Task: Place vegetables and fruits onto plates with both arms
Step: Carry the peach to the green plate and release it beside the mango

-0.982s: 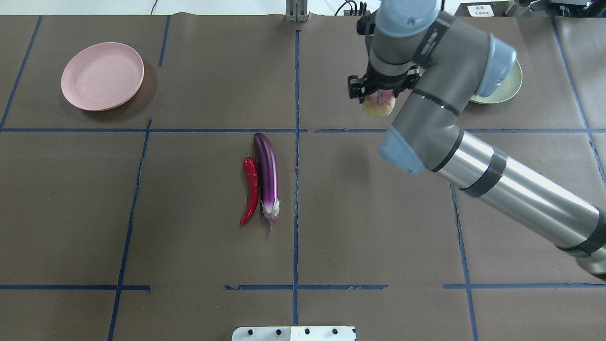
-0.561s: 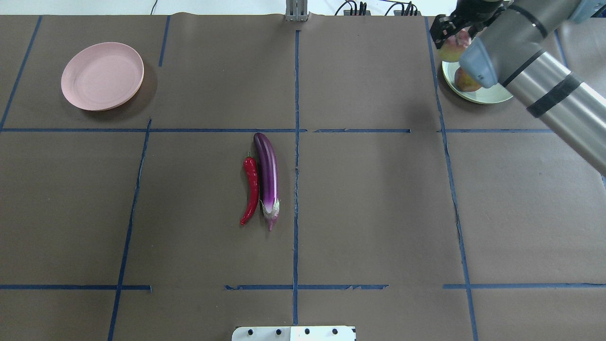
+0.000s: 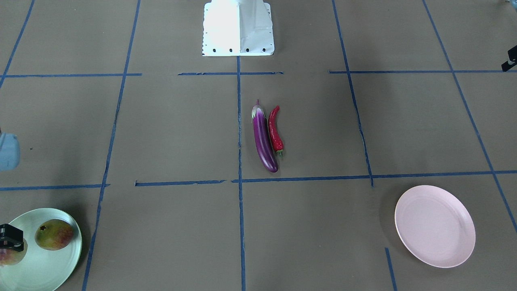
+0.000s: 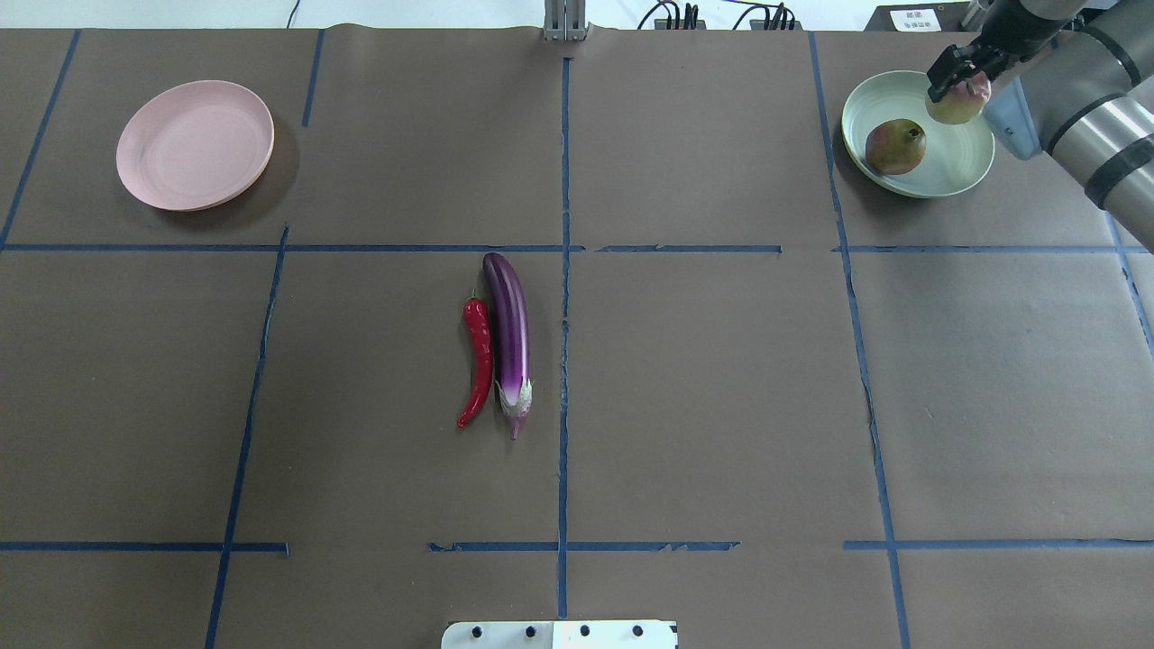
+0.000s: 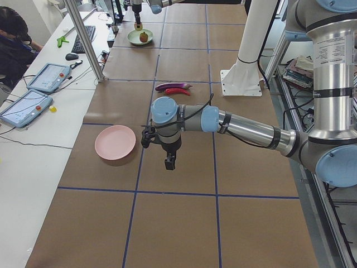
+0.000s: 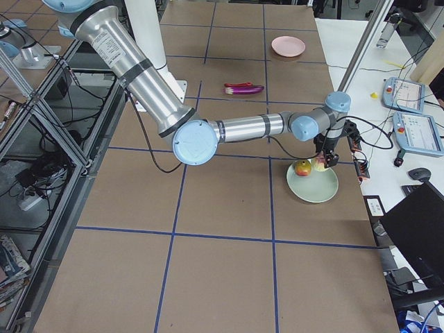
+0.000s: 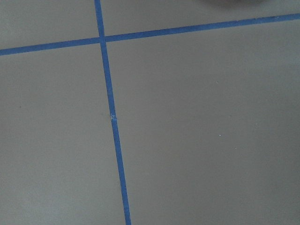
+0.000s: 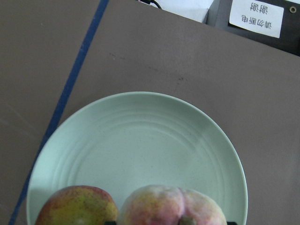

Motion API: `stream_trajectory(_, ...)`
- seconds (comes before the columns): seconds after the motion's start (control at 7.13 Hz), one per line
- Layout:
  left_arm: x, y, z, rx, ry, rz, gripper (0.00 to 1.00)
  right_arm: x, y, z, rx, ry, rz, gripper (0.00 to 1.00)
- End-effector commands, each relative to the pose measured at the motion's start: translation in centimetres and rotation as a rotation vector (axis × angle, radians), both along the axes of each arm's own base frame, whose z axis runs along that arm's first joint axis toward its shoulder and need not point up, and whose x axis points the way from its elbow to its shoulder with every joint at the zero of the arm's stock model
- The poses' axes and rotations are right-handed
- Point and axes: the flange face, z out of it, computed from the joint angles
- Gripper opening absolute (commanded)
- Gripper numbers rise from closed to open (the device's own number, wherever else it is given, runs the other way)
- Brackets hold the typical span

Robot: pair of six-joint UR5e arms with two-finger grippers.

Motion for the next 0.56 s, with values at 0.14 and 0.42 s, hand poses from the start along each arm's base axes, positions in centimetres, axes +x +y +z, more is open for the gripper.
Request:
stream_trajectory(0.14, 0.0, 0.2, -0.2, 0.002, 0.0, 0.0, 1.0, -1.0, 1.4, 3.3, -0.034, 0.009, 0.003, 1.0)
stream_trajectory(0.42, 0.1, -0.4, -1.1, 0.026, 0.002, 0.002, 1.0, -1.2, 1.0, 1.7, -0.075, -0.016, 0.063, 1.0)
